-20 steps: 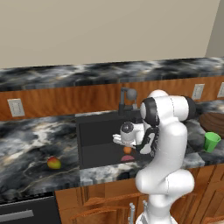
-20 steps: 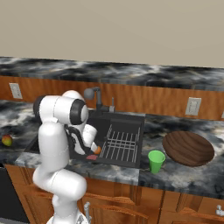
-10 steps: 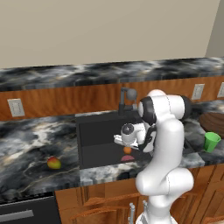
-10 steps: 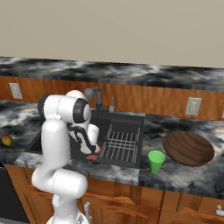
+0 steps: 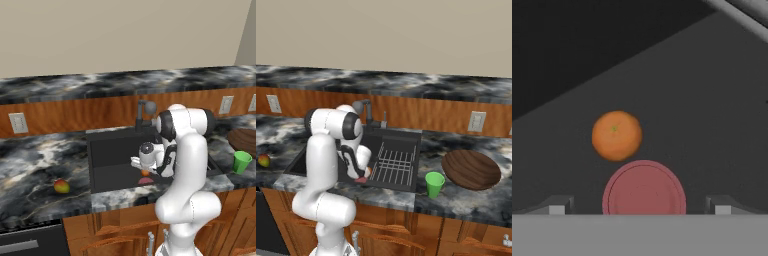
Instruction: Remove the mango and tangerine from the sink. Then move the bowl and cup from the counter to the sink for washing.
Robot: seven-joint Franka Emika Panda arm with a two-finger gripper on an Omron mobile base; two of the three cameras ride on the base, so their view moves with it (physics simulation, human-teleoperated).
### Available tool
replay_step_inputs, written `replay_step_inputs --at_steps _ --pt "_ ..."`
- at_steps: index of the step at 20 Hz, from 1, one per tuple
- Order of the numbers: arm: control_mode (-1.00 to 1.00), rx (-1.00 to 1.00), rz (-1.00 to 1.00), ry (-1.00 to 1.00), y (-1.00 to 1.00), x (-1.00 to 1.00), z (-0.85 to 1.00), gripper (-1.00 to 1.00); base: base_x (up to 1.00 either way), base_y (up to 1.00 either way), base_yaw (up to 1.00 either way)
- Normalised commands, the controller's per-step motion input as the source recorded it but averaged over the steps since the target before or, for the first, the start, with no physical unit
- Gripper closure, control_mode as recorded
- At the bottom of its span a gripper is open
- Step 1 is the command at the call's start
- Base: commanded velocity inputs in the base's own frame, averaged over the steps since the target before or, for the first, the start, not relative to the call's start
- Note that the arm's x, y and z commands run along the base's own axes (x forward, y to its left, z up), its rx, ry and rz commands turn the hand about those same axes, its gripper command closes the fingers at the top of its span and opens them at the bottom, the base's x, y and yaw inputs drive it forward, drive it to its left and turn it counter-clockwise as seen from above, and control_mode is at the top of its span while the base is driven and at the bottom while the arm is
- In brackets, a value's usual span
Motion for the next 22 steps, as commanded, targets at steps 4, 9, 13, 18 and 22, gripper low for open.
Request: replay_step_inputs --at_steps 4,9,13,18,22 --pt "-1.00 0.03 -0.03 0.12 0.00 0.18 -0.03 -1.00 0.00 0.00 0.00" --pt "-1.00 0.00 -0.02 0.03 0.00 0.23 0.00 -1.00 0.00 0.00 0.00" --pt "-1.00 0.00 -0.01 0.00 0.00 0.22 0.00 -1.00 0.00 0.00 0.00" --pt "-1.00 0.00 -0.03 0.00 0.00 0.20 -0.01 -1.00 0.00 0.00 0.00" --pt "-1.00 0.00 -0.04 0.04 0.00 0.20 -0.07 -1.00 0.00 0.00 0.00"
